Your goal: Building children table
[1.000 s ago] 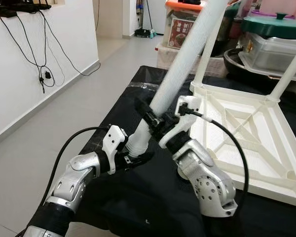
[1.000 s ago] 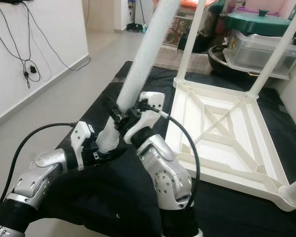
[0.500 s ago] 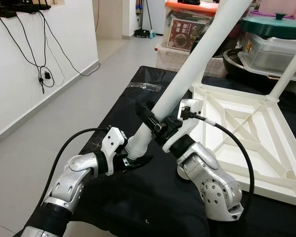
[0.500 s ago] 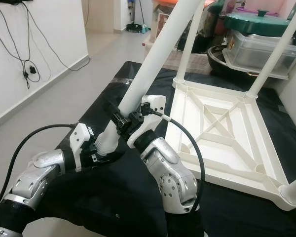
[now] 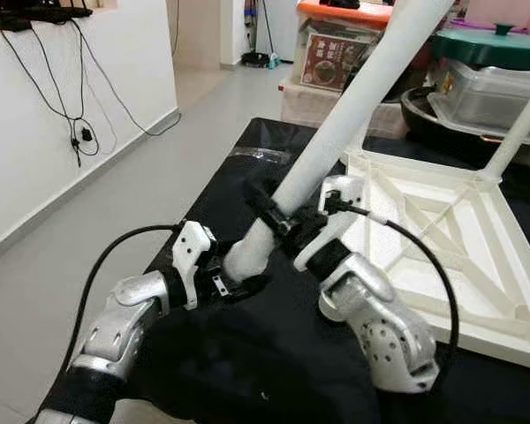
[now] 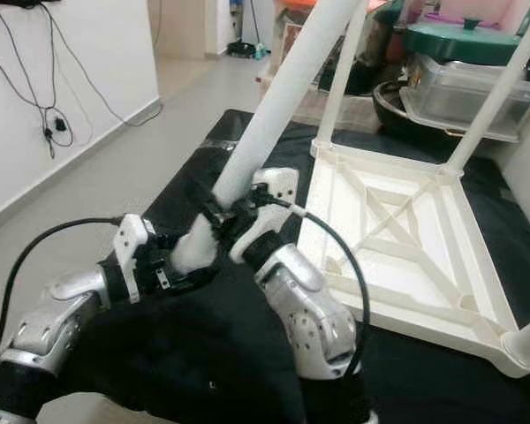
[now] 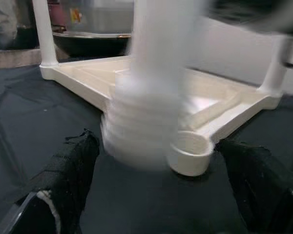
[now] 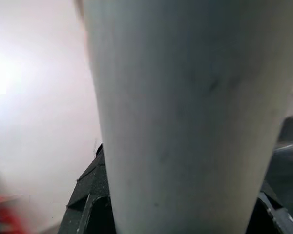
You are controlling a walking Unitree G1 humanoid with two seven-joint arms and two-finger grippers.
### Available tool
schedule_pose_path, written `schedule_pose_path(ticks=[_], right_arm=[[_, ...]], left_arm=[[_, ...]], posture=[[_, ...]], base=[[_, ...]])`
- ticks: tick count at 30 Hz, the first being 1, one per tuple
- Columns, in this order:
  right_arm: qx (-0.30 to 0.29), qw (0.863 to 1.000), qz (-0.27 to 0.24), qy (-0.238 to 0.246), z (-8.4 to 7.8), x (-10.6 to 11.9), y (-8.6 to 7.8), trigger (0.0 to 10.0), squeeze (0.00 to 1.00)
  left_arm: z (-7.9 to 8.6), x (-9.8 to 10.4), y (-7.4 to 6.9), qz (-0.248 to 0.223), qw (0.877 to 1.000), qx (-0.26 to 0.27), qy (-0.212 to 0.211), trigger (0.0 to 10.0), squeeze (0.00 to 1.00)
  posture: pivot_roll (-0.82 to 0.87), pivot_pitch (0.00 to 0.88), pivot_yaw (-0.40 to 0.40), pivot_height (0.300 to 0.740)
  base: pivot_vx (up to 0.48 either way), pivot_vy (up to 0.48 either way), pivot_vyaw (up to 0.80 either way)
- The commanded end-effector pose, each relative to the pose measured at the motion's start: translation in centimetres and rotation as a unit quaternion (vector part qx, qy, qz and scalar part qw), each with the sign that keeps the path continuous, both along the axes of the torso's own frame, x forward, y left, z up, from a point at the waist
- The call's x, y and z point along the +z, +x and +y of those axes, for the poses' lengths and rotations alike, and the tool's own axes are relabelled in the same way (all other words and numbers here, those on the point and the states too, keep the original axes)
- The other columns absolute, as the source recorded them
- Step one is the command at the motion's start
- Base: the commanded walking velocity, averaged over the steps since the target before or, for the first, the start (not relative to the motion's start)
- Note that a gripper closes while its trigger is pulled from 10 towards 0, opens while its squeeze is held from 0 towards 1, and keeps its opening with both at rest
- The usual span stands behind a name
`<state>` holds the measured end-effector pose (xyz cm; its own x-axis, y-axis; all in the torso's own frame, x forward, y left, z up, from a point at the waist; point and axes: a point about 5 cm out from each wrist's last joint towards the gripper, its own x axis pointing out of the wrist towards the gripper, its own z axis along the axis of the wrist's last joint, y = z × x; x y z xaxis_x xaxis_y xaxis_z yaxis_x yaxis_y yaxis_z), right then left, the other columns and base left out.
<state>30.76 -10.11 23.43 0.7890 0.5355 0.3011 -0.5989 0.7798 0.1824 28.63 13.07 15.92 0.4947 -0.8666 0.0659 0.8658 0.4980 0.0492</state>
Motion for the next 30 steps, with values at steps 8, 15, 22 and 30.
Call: schedule_pose_path(ticks=[8,15,22,30], right_arm=[[-0.058,0.995,-0.039,-0.077,-4.1,0.0,1.8,0.0,0.00],[-0.050,0.989,-0.052,-0.129,-5.2,-0.8,1.7,0.0,0.00],[-0.004,0.981,-0.053,-0.186,-5.6,-2.9,0.8,0.0,0.00],[0.016,0.977,-0.052,-0.207,-5.7,-3.5,0.6,0.0,0.00]], left_arm=[[1.9,-1.8,-1.4,0.036,0.998,0.031,0.041,10.0,0.98],[4.2,-2.4,-0.7,0.034,0.986,0.148,0.065,10.0,0.00],[5.7,-3.1,-0.8,0.056,0.971,0.221,0.067,10.0,0.00],[5.6,-3.3,-1.1,0.059,0.970,0.225,0.066,10.0,0.00]], posture=[[0.12,0.000,-0.092,0.740],[0.13,0.000,-0.092,0.740],[0.14,0.000,-0.095,0.740],[0.14,0.000,-0.102,0.740]], base=[[0.000,0.000,0.00],[0.000,0.000,0.00],[0.000,0.000,0.00],[0.000,0.000,0.00]])
